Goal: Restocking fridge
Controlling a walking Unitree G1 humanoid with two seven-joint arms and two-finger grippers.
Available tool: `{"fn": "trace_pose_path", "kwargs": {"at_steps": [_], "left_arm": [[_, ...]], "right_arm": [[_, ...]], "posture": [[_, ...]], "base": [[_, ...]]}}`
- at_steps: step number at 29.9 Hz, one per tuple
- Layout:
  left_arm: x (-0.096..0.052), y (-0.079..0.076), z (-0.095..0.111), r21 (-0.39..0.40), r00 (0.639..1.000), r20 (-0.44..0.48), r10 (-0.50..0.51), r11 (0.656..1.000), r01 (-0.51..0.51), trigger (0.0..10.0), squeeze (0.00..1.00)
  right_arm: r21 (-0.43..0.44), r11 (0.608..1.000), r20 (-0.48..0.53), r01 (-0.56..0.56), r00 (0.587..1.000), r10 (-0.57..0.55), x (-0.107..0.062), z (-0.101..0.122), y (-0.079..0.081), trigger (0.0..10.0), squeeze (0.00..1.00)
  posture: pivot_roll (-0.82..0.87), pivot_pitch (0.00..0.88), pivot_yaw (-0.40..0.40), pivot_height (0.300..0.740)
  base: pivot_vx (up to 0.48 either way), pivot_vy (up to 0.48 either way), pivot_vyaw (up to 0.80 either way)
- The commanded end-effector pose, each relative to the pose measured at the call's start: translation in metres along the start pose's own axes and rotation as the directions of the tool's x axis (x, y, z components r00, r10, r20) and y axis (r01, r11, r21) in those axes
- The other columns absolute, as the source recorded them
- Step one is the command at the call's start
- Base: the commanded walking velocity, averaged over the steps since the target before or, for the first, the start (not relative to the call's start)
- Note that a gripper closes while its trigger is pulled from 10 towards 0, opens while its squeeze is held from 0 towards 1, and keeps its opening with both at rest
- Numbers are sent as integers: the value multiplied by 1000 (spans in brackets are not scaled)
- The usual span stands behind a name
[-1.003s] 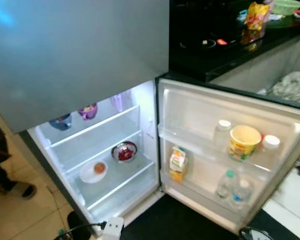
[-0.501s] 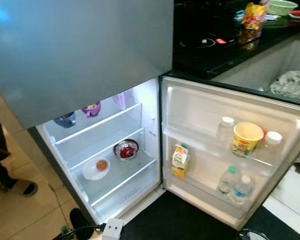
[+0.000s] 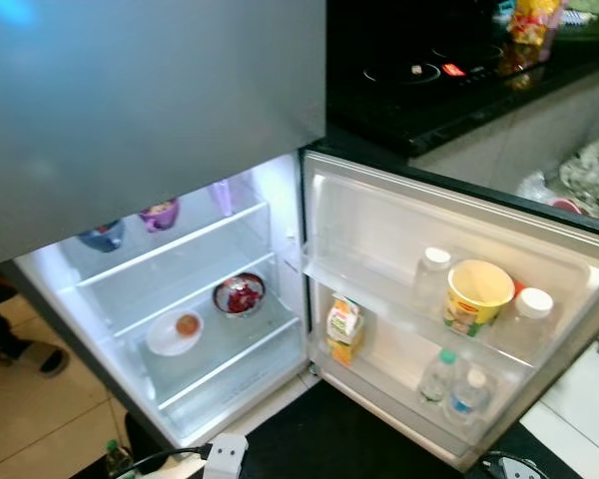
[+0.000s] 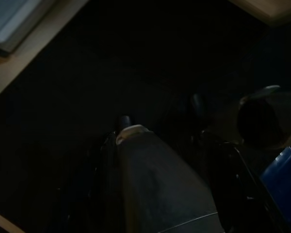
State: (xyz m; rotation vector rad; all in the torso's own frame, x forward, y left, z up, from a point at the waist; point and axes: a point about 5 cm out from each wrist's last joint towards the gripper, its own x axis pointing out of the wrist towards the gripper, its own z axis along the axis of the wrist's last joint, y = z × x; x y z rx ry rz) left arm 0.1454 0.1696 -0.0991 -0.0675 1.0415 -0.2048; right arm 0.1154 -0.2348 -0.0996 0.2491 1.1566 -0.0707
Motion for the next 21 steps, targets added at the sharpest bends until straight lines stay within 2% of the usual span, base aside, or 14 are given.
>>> {"fn": "trace_pose_path", "kwargs": {"at_steps": [1,7,21], "left_arm": [[-2,3,-11,-9,999,-39,13,1000,-13,10000,0],[-4,2,-19,7,998,-68,13,1000,-12,10000,0],[-4,1,-21,25,996,-84,17,1000,-15,10000,0]], "right_arm": [[-6,1000,2,-8,1000,8,1,0,4,10000,0],[-4,1000,0,-8,1000,8,1,0,4,10000,0],[-8,1000,-1,-8,1000,8,1,0,4,10000,0]], "posture": [[-44,0,22,740],[-42,0,24,740],[-44,0,21,740]], "base": [[0,0,0],[-286,0,0],[-387,0,0]]}}
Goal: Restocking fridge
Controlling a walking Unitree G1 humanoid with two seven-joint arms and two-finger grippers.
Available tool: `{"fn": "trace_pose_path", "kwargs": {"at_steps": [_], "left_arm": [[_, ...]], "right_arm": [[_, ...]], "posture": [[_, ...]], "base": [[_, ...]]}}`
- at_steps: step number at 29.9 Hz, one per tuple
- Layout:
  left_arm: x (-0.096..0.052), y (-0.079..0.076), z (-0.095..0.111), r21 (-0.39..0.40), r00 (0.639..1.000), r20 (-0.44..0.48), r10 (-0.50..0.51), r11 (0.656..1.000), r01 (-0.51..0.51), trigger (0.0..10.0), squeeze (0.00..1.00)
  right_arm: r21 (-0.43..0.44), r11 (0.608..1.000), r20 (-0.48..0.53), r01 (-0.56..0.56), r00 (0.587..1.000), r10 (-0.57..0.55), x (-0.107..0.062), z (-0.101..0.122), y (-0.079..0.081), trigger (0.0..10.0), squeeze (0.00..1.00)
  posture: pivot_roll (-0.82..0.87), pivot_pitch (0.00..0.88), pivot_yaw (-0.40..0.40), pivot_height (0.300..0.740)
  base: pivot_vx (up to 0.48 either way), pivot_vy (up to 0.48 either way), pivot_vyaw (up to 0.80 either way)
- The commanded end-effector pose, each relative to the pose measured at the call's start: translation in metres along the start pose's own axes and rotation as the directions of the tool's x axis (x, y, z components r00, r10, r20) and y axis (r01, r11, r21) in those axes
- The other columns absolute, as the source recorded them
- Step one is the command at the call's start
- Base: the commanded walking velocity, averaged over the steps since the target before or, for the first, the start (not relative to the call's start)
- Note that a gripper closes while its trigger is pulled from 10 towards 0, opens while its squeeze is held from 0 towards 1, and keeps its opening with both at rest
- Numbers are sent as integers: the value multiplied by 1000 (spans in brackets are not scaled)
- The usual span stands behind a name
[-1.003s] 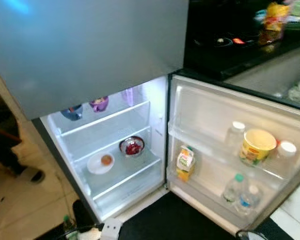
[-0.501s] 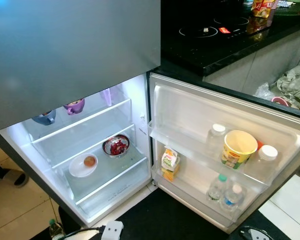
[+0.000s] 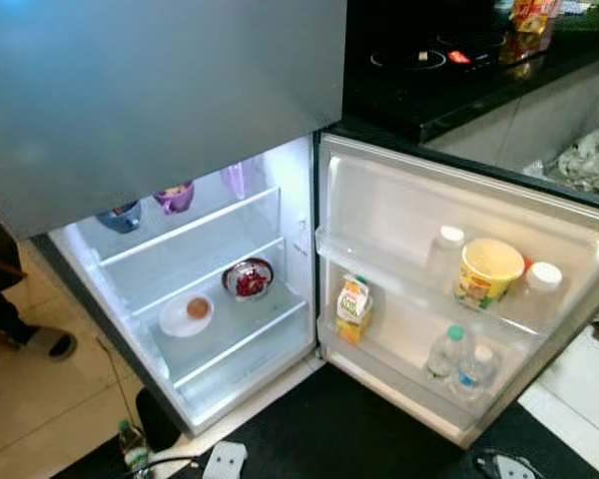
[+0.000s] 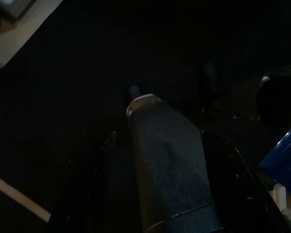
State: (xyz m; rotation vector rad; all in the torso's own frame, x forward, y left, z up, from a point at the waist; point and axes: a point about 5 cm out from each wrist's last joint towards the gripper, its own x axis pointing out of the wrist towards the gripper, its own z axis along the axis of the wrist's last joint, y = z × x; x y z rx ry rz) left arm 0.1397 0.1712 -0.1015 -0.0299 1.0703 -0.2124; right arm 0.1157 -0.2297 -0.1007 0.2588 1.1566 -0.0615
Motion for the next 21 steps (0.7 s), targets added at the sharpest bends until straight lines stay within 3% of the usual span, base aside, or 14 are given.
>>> {"fn": "trace_pose_path", "kwargs": {"at_steps": [1,16,21], "left_arm": [[-2,-1,-14,-7,999,-53,3,1000,-4,10000,0],[-5,9,-14,-16,998,-49,34,999,-35,10000,0],[-4,8,-14,-20,998,-50,30,999,-31,10000,0]], "right_arm": [[-11,1000,1,4,1000,-4,0,1,0,10000,0],[-13,1000,-2,1,1000,-1,0,0,0,10000,0],[-8,1000,26,-8,1000,9,0,3,0,10000,0]], "posture": [[-44,0,21,740],[-44,0,19,740],[-44,0,21,740]], "base": [[-371,0,0],[-25,0,0],[0,-466,0]]}}
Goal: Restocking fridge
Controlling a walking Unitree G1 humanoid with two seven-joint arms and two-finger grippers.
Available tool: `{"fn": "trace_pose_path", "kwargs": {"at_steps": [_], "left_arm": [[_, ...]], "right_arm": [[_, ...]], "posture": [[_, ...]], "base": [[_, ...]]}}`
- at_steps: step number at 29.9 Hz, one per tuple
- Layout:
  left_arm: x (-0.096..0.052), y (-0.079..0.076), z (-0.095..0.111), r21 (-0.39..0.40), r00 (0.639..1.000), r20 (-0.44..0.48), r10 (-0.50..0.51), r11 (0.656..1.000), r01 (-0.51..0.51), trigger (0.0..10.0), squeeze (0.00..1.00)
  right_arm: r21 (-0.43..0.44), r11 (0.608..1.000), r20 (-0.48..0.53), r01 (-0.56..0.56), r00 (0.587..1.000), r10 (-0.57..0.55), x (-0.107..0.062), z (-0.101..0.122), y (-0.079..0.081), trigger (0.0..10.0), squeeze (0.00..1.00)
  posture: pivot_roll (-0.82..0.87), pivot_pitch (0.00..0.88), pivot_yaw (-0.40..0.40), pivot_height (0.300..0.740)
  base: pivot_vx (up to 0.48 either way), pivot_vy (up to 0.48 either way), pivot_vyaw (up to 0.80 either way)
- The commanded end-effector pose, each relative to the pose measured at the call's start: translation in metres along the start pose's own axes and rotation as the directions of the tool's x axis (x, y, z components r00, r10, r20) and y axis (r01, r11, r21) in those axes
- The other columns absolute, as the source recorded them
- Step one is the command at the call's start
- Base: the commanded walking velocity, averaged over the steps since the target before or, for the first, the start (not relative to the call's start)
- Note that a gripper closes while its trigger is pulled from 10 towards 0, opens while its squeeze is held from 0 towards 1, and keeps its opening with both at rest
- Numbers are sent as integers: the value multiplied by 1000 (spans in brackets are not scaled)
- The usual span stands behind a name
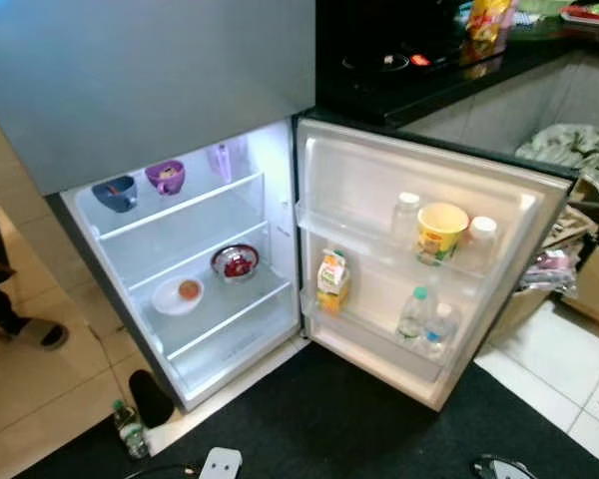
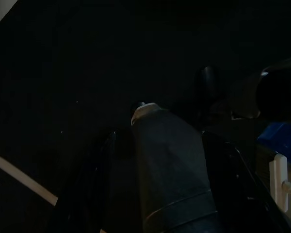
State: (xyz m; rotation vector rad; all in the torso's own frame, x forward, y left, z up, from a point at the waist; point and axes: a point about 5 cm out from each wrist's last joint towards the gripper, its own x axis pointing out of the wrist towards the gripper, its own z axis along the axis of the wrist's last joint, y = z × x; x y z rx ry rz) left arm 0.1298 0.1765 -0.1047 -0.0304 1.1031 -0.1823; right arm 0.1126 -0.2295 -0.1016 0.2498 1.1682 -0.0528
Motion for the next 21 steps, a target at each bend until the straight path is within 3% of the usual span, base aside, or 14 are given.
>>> {"fn": "trace_pose_path", "kwargs": {"at_steps": [1,18,21], "left_arm": [[-1,4,-3,-3,1000,-19,6,1000,-6,10000,0],[-1,3,-5,-6,1000,-25,-2,1000,2,10000,0],[-1,3,-4,-5,1000,-26,-2,1000,2,10000,0]], "right_arm": [[10,1000,49,-10,999,10,0,8,1,10000,0],[29,999,114,-28,993,25,-2,16,-2,10000,0],[26,998,133,-61,989,57,-2,20,-1,10000,0]], "posture": [[-45,0,20,740],[-45,0,20,740],[-44,0,19,740]], "base": [[0,-469,0],[0,-468,0],[0,-469,783]]}}
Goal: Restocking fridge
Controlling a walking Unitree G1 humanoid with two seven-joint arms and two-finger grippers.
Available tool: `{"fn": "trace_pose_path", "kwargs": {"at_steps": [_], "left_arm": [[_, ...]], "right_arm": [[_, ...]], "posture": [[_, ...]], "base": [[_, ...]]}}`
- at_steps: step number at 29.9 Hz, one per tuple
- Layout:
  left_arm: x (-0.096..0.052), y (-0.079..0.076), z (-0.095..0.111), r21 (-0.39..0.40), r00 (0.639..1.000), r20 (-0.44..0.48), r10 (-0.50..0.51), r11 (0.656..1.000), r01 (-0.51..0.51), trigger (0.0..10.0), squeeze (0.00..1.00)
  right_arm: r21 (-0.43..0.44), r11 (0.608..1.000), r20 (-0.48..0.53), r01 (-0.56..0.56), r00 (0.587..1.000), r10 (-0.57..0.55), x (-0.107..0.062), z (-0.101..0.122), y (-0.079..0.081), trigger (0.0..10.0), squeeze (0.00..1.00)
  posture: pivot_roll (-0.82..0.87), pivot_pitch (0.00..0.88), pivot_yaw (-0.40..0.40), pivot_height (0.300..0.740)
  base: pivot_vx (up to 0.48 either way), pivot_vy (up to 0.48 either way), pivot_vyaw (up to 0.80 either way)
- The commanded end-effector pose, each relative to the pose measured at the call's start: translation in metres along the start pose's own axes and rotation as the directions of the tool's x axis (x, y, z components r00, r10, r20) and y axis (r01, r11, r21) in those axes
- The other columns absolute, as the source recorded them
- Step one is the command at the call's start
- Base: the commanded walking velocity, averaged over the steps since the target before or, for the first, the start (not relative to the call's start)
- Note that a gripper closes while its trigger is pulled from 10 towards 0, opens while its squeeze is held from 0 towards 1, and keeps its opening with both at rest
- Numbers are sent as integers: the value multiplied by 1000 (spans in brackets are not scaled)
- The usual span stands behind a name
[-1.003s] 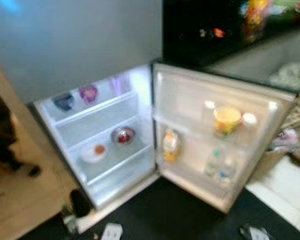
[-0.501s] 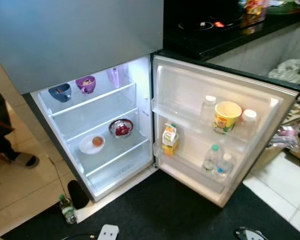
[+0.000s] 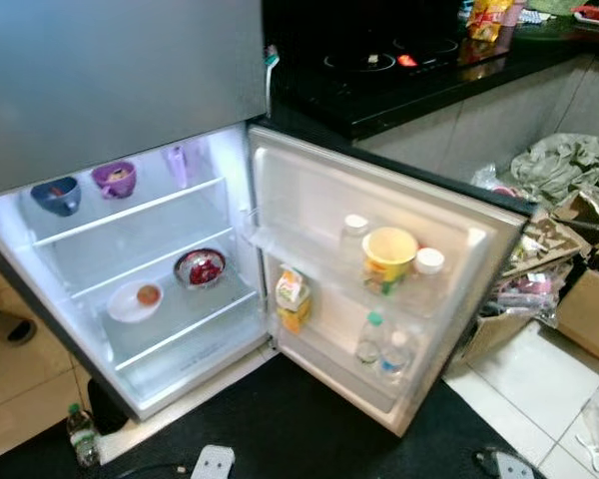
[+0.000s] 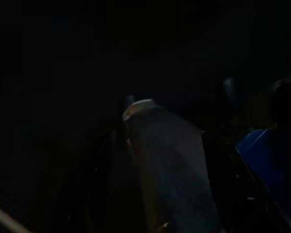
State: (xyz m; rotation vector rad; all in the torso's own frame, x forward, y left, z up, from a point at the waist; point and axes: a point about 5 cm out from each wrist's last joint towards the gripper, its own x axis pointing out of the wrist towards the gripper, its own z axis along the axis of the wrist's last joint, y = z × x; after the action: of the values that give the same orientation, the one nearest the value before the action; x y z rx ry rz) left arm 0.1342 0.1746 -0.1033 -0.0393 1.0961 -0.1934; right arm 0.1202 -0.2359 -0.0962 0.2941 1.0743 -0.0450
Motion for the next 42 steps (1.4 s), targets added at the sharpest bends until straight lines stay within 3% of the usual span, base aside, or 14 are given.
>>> {"fn": "trace_pose_path", "kwargs": {"at_steps": [1,10,22,28,30,32,34,35,36,37,38,39,40,42], "left_arm": [[-2,4,-9,-4,999,-33,10,1000,-11,10000,0],[-2,3,-9,0,999,-35,9,1000,-9,10000,0],[-2,5,-11,-3,999,-42,25,1000,-26,10000,0],[-3,5,-12,-9,999,-43,27,1000,-27,10000,0],[-3,5,-12,-9,999,-43,27,1000,-27,10000,0],[-3,6,-13,-11,999,-46,28,1000,-28,10000,0],[-4,7,-14,-10,998,-50,28,1000,-29,10000,0],[-4,7,-14,-10,998,-50,28,1000,-29,10000,0],[-4,7,-14,-10,998,-50,28,1000,-28,10000,0],[-4,7,-14,-11,998,-51,27,1000,-28,10000,0],[-4,7,-14,-11,998,-51,27,1000,-28,10000,0],[-4,7,-15,-10,998,-52,26,1000,-27,10000,0],[-4,7,-15,-9,998,-53,26,1000,-26,10000,0],[-4,7,-15,-8,998,-53,25,1000,-26,10000,0]], "right_arm": [[0,1000,46,-28,999,28,2,10,4,10000,0],[30,999,50,-24,999,23,2,9,4,10000,0],[52,998,75,30,997,-34,1,13,-2,10000,0],[207,968,249,139,950,-190,-11,54,-31,10000,0],[207,968,249,139,950,-190,-11,54,-31,10000,0],[319,943,392,96,893,-223,-20,92,-42,10000,0],[384,923,565,-27,797,-212,-35,141,-49,9725,0],[384,923,565,-27,797,-212,-35,141,-49,9725,0],[393,917,616,-72,760,-205,-41,155,-50,2196,0],[393,913,656,-108,729,-197,-45,167,-50,0,0],[393,913,656,-108,729,-197,-45,167,-50,0,0],[338,919,745,-202,654,-130,-55,199,-42,0,0],[290,926,783,-244,617,-82,-60,214,-35,0,0],[257,929,803,-268,593,-51,-63,224,-30,0,0]], "posture": [[-44,0,19,740],[-45,0,17,740],[-45,2,22,740],[-45,3,25,740],[-45,3,25,740],[-44,5,27,740],[-43,6,27,740],[-43,6,27,740],[-42,5,27,740],[-42,5,27,740],[-42,5,27,740],[-40,4,26,740],[-40,4,26,740],[-40,4,26,740]], "base": [[0,-469,781],[0,-431,432],[0,0,0],[0,0,0],[0,0,0],[0,0,0],[0,0,0],[0,0,0],[0,0,0],[0,0,0],[0,0,0],[0,0,0],[0,0,0],[0,0,0]]}}
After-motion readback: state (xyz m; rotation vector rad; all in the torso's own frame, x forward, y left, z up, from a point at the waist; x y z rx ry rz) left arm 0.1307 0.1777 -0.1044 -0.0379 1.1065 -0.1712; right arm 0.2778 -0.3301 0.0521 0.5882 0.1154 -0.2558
